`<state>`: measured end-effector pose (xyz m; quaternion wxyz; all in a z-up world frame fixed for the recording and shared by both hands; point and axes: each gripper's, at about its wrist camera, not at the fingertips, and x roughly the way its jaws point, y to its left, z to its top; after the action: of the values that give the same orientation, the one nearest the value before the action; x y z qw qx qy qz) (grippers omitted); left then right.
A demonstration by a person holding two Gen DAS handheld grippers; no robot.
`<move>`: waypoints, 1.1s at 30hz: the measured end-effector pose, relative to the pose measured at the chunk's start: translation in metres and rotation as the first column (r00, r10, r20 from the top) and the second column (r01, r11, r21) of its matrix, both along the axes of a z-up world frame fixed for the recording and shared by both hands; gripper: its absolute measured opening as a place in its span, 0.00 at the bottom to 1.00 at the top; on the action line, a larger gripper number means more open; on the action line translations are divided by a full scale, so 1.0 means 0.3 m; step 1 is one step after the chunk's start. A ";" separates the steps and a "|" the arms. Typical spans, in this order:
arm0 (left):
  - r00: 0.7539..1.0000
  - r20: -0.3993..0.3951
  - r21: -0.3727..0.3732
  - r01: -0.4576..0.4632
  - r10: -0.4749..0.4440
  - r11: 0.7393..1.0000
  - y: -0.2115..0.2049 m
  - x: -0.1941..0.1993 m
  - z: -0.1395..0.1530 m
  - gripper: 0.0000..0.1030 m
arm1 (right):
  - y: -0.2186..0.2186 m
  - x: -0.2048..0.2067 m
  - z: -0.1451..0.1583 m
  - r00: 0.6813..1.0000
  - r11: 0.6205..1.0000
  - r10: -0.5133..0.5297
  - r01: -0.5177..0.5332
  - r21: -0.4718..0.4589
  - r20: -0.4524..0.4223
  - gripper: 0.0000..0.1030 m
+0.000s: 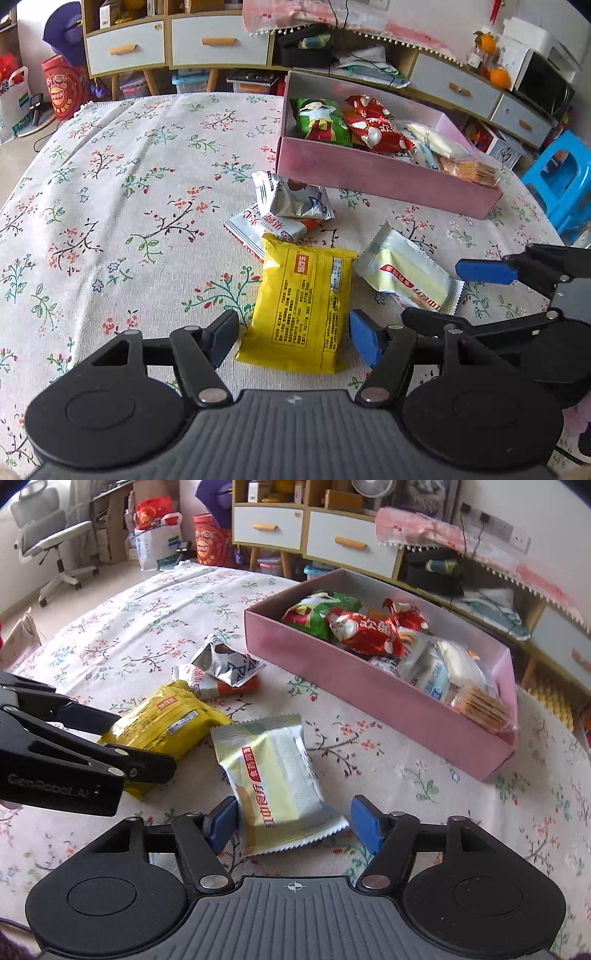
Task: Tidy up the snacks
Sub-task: 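Grasp the yellow biscuit pack with the left gripper while the right grasps the silver-white pack, then carry both packs into the pink box and open both grippers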
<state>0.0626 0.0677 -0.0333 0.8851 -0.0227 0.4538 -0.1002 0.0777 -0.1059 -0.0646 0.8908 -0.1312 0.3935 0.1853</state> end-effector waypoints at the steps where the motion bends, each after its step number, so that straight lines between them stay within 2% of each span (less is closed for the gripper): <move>1: 1.000 0.004 0.001 0.001 -0.001 1.000 0.000 0.001 -0.001 0.61 | 0.004 0.002 -0.002 1.000 1.000 0.012 -0.012 -0.001 0.013 0.68; 6: 1.000 0.018 0.008 0.006 -0.006 1.000 -0.003 0.008 -0.006 0.61 | 0.016 0.008 -0.008 0.997 0.998 0.059 -0.059 -0.004 0.054 0.69; 10: 1.000 0.026 0.011 0.009 -0.009 1.000 -0.006 0.007 -0.005 0.56 | 0.016 0.011 -0.012 0.996 0.998 0.064 -0.064 0.006 0.066 0.67; 12: 1.000 0.028 0.010 0.012 -0.012 1.000 -0.007 0.009 -0.004 0.53 | 0.016 0.011 -0.013 0.996 0.998 0.063 -0.064 0.010 0.065 0.63; 14: 0.999 0.030 0.008 0.012 -0.013 1.000 -0.008 0.010 -0.002 0.50 | 0.017 0.012 -0.012 0.996 0.997 0.068 -0.069 0.019 0.059 0.49; 22: 1.000 0.017 0.005 -0.004 0.004 1.000 -0.001 0.017 0.007 0.46 | 0.027 0.020 0.001 0.998 0.998 0.059 -0.059 0.029 0.019 0.46; 33: 1.000 0.002 -0.026 -0.002 0.002 1.000 -0.022 0.033 0.041 0.46 | -0.025 0.051 0.048 0.999 0.995 -0.019 0.022 0.100 -0.030 0.45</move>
<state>0.0725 0.0612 -0.0211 0.8854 -0.0344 0.4515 -0.1054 0.0931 -0.1135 -0.0503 0.8923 -0.0795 0.3982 0.1974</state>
